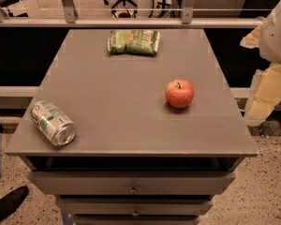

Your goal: Place 7up can upright

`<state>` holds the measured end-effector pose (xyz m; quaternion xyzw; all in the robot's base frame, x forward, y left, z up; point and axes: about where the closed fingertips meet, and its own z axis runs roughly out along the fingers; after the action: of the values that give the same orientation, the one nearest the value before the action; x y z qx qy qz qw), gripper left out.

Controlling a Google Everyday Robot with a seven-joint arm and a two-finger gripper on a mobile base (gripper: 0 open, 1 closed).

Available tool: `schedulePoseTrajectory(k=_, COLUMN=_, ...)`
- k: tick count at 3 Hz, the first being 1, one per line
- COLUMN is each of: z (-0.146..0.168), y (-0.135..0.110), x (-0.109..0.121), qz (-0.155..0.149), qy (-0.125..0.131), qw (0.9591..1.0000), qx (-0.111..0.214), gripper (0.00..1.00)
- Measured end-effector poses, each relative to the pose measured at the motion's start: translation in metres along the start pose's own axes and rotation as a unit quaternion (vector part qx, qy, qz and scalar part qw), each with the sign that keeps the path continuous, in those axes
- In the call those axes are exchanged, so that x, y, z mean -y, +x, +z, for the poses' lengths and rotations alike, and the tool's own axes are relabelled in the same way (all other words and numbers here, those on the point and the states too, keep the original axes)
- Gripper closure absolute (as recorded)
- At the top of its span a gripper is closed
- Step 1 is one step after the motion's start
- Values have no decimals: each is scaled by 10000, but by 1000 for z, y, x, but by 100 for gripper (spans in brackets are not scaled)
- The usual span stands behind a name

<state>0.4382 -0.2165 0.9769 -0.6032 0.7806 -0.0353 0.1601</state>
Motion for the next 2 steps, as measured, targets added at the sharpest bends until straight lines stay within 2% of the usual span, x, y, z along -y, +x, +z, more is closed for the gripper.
schedulePoseTrajectory(k=1, z=0, y=0, x=0, qz=0, qy=1, qw=10000, qx=0, gripper=0)
schedulePoseTrajectory(k=2, z=8, y=-29, x=3, qz=-44, qy=-64, qw=9998, qx=186, gripper=0)
